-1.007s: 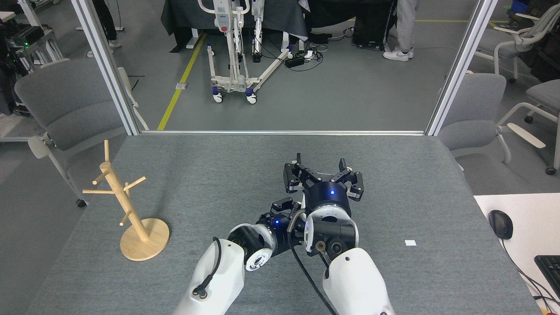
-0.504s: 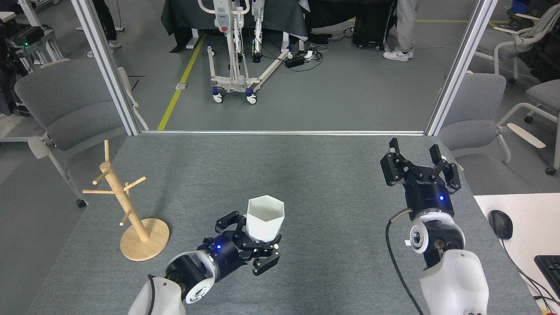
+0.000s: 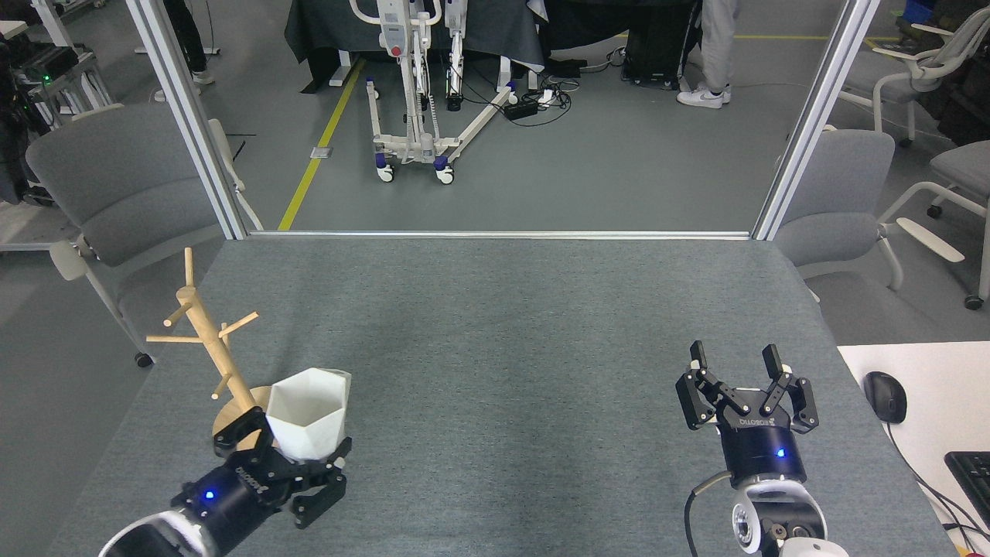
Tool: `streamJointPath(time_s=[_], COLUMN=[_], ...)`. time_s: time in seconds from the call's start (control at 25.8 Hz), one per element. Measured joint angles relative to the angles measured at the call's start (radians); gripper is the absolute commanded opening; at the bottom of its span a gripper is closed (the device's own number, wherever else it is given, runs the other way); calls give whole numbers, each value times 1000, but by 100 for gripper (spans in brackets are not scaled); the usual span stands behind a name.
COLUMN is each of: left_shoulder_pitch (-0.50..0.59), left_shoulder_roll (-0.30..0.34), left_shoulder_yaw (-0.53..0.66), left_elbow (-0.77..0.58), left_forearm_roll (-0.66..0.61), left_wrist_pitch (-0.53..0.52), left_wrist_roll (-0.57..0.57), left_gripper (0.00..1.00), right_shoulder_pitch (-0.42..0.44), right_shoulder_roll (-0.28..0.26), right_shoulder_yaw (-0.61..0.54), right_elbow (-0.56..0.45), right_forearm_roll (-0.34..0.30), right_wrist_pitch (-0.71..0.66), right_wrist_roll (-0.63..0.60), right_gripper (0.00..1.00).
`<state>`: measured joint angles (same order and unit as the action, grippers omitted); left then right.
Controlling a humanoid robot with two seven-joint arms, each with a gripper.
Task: Hang cup on storage rack
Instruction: 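Carry the cup with the left gripper toward the wooden stand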
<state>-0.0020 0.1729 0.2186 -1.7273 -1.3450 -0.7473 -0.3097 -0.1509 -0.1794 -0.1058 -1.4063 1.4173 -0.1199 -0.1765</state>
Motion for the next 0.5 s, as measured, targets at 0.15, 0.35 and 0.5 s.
streamJointPath(time_s=[0.15, 0.35, 0.5], left_shoulder_pitch=[9, 49, 77], left_shoulder_roll=[-9, -15, -18], left_shoulder_yaw=[171, 285, 356], left_elbow=[-3, -4, -3], left_forearm_roll=[36, 70, 84], left_wrist_pitch=[-30, -38, -38], left_wrist_roll=[1, -2, -2], left_gripper=[0, 0, 0], right_shoulder_pitch=[18, 25, 24], right_shoulder_roll=[2, 3, -2], right_shoulder_yaw=[0, 0, 0], right_elbow=[0, 5, 6], right_forearm_roll=[15, 20, 20], right_wrist_pitch=[-12, -14, -15], right_wrist_roll=[63, 87, 90], right_gripper=[100, 100, 100])
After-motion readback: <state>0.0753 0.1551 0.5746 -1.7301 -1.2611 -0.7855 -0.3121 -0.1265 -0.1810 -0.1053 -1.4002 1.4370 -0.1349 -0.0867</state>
